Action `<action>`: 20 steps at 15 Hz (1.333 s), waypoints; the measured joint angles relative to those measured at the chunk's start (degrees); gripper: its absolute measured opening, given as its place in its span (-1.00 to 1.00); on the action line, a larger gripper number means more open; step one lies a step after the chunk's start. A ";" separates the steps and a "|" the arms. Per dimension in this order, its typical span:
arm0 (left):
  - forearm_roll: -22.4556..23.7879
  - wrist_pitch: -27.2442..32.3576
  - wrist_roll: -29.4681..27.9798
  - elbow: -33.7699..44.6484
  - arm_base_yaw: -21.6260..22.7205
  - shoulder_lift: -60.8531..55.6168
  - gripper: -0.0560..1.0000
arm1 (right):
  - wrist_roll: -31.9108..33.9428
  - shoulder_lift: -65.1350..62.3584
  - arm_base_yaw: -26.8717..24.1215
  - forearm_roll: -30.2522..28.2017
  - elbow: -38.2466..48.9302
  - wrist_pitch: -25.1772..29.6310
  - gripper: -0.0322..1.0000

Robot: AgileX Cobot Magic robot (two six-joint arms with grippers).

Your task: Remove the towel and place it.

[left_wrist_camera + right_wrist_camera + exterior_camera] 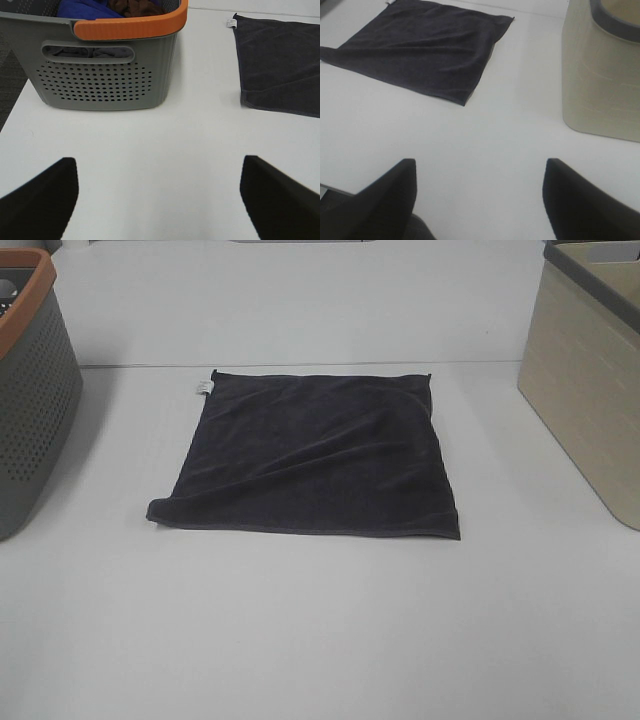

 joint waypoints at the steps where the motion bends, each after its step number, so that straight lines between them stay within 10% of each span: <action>1: -0.06 0.00 0.00 0.00 0.00 0.00 0.65 | 0.00 -0.29 0.00 0.00 0.00 0.00 0.42; 20: -0.86 -0.40 2.18 0.40 0.00 0.00 0.65 | 0.00 -0.29 0.00 0.00 0.00 0.06 0.42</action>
